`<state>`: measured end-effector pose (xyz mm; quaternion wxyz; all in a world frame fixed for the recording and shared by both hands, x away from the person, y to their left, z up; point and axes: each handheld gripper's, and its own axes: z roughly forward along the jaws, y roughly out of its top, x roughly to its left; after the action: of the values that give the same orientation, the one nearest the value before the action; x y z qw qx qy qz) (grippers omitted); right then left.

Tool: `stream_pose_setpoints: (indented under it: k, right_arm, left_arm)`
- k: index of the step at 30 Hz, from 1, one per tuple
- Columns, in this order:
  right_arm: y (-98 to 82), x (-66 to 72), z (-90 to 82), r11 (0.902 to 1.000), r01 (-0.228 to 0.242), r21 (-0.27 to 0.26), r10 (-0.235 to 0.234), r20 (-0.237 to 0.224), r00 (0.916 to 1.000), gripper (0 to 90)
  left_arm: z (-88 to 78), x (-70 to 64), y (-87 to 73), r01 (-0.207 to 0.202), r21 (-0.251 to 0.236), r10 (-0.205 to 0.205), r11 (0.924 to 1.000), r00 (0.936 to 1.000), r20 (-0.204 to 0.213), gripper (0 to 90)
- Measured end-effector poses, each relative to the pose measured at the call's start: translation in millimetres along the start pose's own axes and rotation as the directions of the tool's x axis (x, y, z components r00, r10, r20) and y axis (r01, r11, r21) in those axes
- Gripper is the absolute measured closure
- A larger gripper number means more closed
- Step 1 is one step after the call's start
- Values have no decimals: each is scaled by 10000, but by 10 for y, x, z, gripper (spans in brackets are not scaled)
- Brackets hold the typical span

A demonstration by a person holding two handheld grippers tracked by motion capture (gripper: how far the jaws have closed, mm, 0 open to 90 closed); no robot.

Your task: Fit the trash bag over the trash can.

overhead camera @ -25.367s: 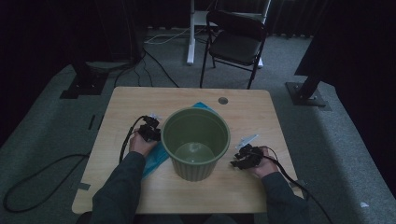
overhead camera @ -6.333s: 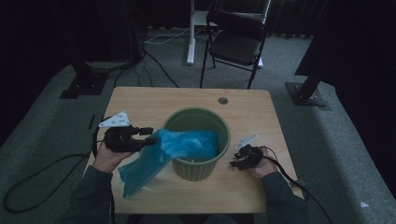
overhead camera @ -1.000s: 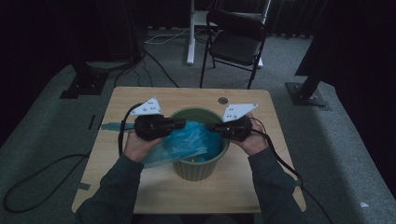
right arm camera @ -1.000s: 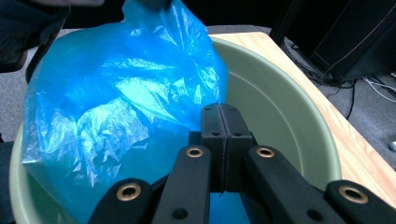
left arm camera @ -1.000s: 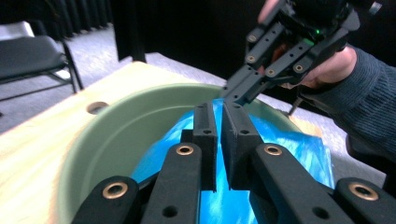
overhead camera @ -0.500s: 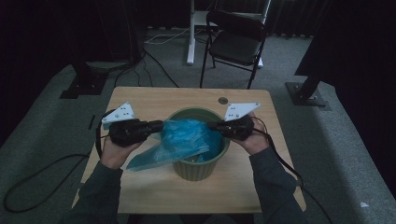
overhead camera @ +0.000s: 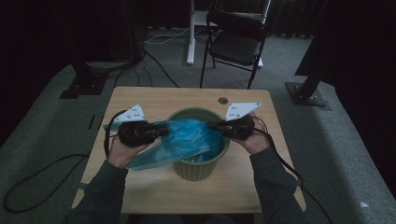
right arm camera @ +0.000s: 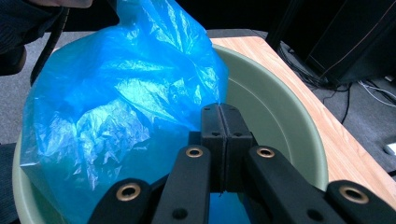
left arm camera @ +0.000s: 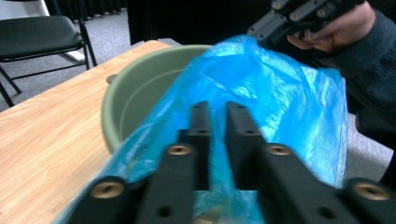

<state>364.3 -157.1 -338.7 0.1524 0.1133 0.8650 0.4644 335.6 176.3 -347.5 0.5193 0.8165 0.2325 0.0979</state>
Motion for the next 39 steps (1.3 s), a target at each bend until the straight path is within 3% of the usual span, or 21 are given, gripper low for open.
stream_pose_setpoints:
  k: [8,16,25,32,39]
  right_arm:
    - [-49,-29,-57,9997,-6,258,-1,250,9997,897]
    - [-180,-108,-154,9986,-352,382,331,562,9979,897]
    - [-297,-169,-287,9976,-571,381,540,793,9954,897]
    - [-322,-169,-271,9966,-629,539,594,655,9961,892]
    - [-218,-166,-250,9981,-617,94,610,585,9964,675]
  left_arm:
    - [-43,-10,-29,-135,53,136,9999,9993,-345,899]
    - [-134,20,-153,35,180,-24,9998,9983,-580,898]
    - [-277,99,-324,499,295,-472,9983,9952,-863,898]
    - [-270,101,-346,505,380,-464,9980,9938,-1010,898]
    - [-236,50,-284,232,459,-185,9987,9947,-1009,897]
